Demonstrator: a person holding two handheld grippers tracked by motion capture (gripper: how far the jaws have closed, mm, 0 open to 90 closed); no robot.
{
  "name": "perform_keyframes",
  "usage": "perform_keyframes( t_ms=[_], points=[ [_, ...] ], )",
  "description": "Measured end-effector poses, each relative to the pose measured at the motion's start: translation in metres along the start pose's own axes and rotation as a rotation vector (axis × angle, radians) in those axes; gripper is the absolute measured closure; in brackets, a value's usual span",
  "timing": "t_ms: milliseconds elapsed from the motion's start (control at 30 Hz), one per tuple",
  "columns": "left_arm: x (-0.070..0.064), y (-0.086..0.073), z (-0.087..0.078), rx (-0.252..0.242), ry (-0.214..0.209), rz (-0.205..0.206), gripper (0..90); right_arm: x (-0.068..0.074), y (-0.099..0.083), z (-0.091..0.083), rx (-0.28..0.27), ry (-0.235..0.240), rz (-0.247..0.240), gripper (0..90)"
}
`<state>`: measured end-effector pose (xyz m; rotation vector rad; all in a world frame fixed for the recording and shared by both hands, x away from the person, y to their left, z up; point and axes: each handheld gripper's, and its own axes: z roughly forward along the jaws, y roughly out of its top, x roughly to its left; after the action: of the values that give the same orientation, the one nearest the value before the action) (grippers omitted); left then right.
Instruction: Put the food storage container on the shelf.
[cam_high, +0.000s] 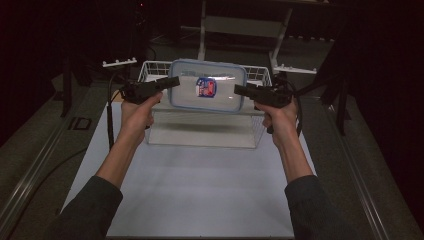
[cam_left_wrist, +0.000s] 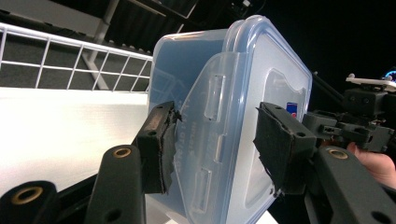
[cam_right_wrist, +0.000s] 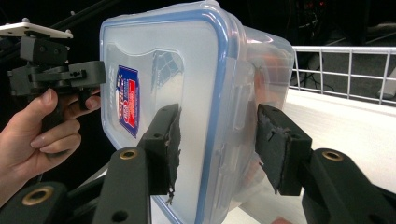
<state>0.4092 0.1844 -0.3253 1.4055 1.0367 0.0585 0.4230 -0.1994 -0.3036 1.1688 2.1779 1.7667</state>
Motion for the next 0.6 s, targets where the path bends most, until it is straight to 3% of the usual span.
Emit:
perform_keyframes(
  t_ms=[267,400,500,600],
  points=[
    [0.009,-0.005,0.006,0.013,0.022,-0.032,48.8,-0.007,-0.002,0.007,0.030,-0.016,0.020,51.1],
    [0.009,-0.004,0.006,0.013,0.027,-0.034,48.7,-0.010,-0.002,0.009,0.025,-0.011,0.034,51.0],
    [0.010,-0.003,0.010,0.000,0.040,-0.066,48.6,-0.013,-0.001,0.011,0.012,-0.007,0.066,50.5],
    [0.011,-0.003,0.011,-0.006,0.042,-0.070,48.6,-0.015,-0.001,0.012,0.005,-0.008,0.079,50.4]
  ],
)
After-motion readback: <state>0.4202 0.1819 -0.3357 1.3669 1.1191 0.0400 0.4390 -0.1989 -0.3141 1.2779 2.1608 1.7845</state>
